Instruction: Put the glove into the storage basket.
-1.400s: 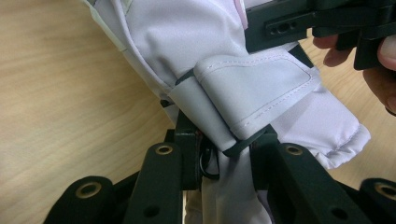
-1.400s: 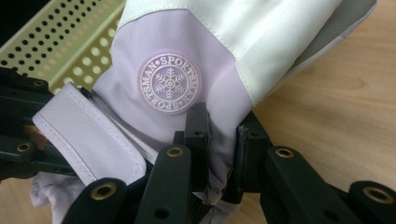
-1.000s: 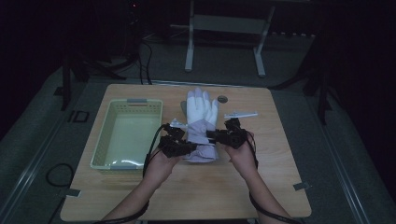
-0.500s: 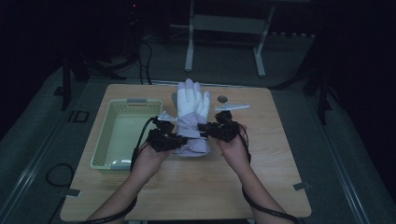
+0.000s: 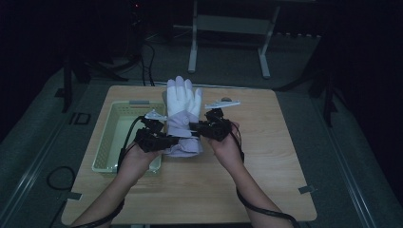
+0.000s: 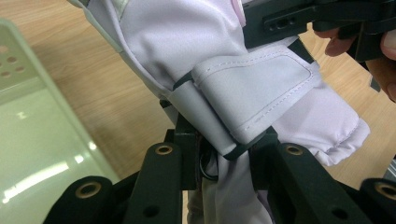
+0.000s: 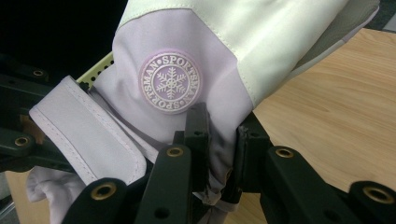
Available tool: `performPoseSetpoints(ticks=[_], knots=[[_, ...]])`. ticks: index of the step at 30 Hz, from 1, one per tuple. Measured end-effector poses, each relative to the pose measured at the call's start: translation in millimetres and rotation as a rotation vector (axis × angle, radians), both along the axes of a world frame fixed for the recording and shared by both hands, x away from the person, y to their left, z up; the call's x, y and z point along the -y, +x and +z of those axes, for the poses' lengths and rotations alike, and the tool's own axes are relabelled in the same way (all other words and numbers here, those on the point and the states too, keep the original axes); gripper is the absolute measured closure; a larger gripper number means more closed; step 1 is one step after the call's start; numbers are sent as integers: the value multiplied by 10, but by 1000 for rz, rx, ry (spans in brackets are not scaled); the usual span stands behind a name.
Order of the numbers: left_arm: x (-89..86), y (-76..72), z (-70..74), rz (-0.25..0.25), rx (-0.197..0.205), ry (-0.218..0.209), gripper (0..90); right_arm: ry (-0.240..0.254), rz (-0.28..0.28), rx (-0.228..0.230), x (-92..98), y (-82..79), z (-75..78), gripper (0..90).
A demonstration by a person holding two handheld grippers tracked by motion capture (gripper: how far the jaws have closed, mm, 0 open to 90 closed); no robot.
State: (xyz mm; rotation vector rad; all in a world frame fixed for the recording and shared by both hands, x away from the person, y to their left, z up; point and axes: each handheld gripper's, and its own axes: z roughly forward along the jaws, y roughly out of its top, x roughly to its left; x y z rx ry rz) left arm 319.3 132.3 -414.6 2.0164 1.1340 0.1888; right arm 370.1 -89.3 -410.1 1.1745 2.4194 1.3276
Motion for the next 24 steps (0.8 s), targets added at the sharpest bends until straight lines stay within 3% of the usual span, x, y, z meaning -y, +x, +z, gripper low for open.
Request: performPoseSetpoints(ticks=[24], knots=[[-713,-87,16,29,-30,37,727,-1,56,-11,-778,-4,-30,778]])
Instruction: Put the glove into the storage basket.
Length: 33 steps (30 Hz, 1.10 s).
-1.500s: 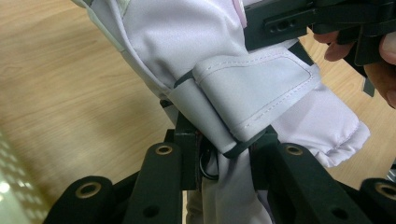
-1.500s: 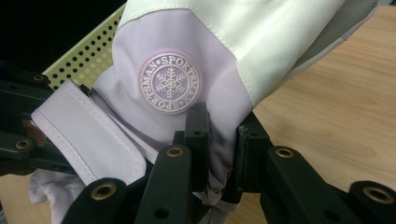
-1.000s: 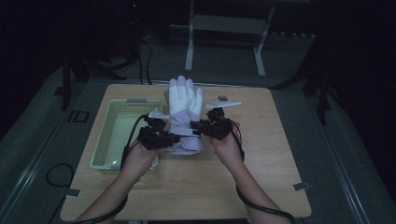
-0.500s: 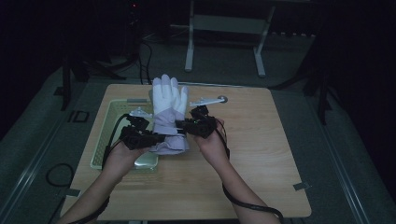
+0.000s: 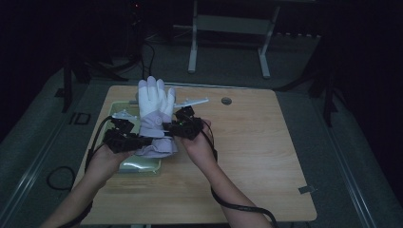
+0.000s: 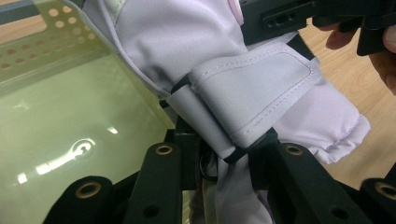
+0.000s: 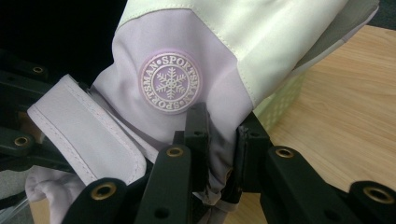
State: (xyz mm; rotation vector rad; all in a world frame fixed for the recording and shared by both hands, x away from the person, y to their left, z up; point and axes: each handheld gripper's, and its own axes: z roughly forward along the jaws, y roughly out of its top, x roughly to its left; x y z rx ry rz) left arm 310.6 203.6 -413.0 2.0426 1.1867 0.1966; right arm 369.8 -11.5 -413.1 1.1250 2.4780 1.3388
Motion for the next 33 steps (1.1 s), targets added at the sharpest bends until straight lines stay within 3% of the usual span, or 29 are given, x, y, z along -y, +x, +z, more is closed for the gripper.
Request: performPoseSetpoints(ticks=[5,17,24,30,33], knots=[[-81,3,5,-2,-5,6,727,8,1,-8,-110,1,-11,778],[-593,-3,-5,-4,-45,60,727,35,1,-40,-600,-9,-119,778],[-769,5,-10,-15,-61,78,727,43,-1,-48,-825,-31,-172,778],[-794,66,-165,-31,-77,75,726,31,-8,-61,-853,-6,-282,777],[-769,142,-339,-49,-98,62,726,6,-22,-87,-835,43,-411,778]])
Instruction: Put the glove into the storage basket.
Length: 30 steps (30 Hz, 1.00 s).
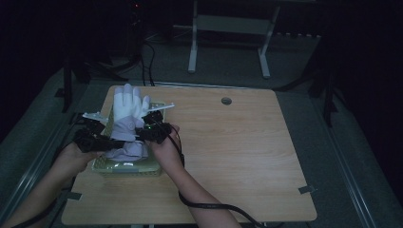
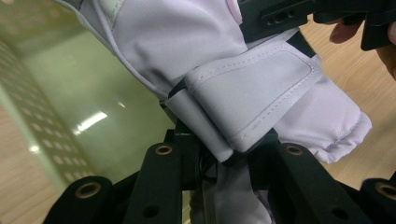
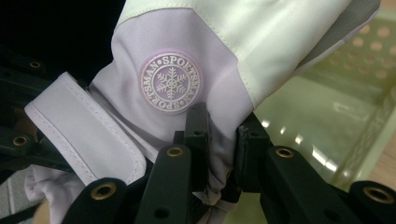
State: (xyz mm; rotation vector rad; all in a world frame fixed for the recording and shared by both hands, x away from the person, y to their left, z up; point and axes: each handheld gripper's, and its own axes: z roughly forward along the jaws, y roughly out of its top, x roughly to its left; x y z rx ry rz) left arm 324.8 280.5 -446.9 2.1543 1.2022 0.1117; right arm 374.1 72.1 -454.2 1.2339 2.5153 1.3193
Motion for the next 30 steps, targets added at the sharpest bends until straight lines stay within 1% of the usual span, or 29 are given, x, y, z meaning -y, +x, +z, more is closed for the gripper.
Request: performPoseSetpoints(ticks=[1,2,3,4,5,6,7,8,9,10,12,13,14,17,20,22,24,25,26,27,28,29,30], knots=[[0,0,0,0,0,0,726,0,0,0,0,0,0,778],[10,45,-98,-7,-23,-4,725,-14,-5,-15,11,23,-88,777],[10,45,-98,-7,-23,-4,725,-20,-10,-26,15,33,-134,778],[32,85,-200,-8,-48,-6,726,-31,-15,-33,17,44,-180,778],[48,100,-247,-5,-58,-7,725,-43,-17,-40,18,53,-224,777],[48,100,-247,-5,-58,-7,725,-53,-20,-51,22,63,-265,777],[71,135,-332,-13,-79,-13,725,-66,-24,-56,27,73,-303,777],[80,150,-368,-13,-88,-17,725,-77,-24,-64,33,79,-332,777],[80,150,-368,-13,-88,-17,725,-87,-24,-66,42,87,-358,776],[106,176,-430,-14,-110,-29,725,-98,-24,-74,50,94,-380,777],[134,200,-473,-17,-127,-24,725,-121,-25,-85,62,107,-409,776],[134,200,-473,-17,-127,-24,725,-121,-25,-85,62,107,-409,776],[160,228,-513,-7,-150,-19,724,-146,-23,-99,62,125,-438,775],[190,257,-563,-1,-185,-7,720,-181,-23,-109,43,142,-488,772],[185,266,-587,1,-202,1,713,-192,-14,-123,35,152,-520,765],[184,264,-597,3,-199,12,701,-203,-10,-121,15,150,-522,756],[194,265,-619,0,-214,28,668,-208,-9,-125,4,155,-519,730],[203,262,-629,-3,-217,43,641,-206,-5,-125,0,158,-519,712],[203,262,-629,-3,-217,43,607,-210,-5,-120,-6,156,-515,689],[228,249,-647,-7,-213,79,588,-213,-6,-113,-13,154,-512,667],[235,241,-650,-15,-216,76,578,-221,-3,-105,-24,151,-507,638],[239,237,-647,-12,-215,72,561,-234,1,-91,-33,149,-502,618],[243,235,-640,-7,-210,64,554,-243,-9,-77,-39,145,-494,571]])
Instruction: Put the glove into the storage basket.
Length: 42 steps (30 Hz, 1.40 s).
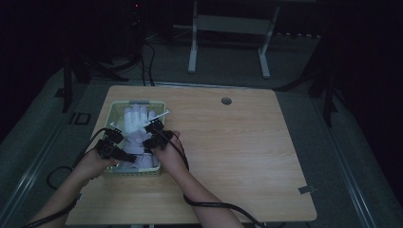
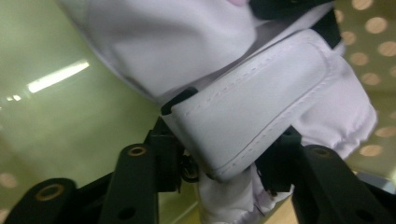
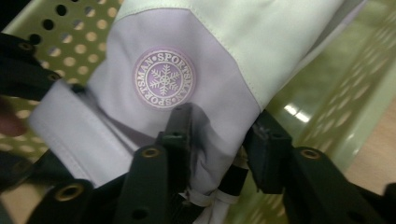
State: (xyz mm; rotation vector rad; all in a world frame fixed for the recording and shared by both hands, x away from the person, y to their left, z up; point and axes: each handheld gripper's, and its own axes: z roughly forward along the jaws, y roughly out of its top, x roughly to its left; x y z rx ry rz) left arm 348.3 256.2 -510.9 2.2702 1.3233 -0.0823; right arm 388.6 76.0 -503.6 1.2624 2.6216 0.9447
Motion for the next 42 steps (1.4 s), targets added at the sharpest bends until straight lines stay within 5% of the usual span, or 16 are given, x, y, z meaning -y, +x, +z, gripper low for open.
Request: performPoseSetpoints(ticks=[7,15,25,35,42], knots=[[19,12,42,10,15,32,492,7,2,31,21,18,63,478],[-13,-26,103,43,84,-14,357,48,8,47,87,32,145,405],[1,-93,245,69,192,-81,18,85,54,61,202,10,298,245],[140,-195,354,81,308,-145,18,119,69,120,435,-4,398,182],[317,-274,406,63,370,-146,18,106,68,146,607,-16,444,169]])
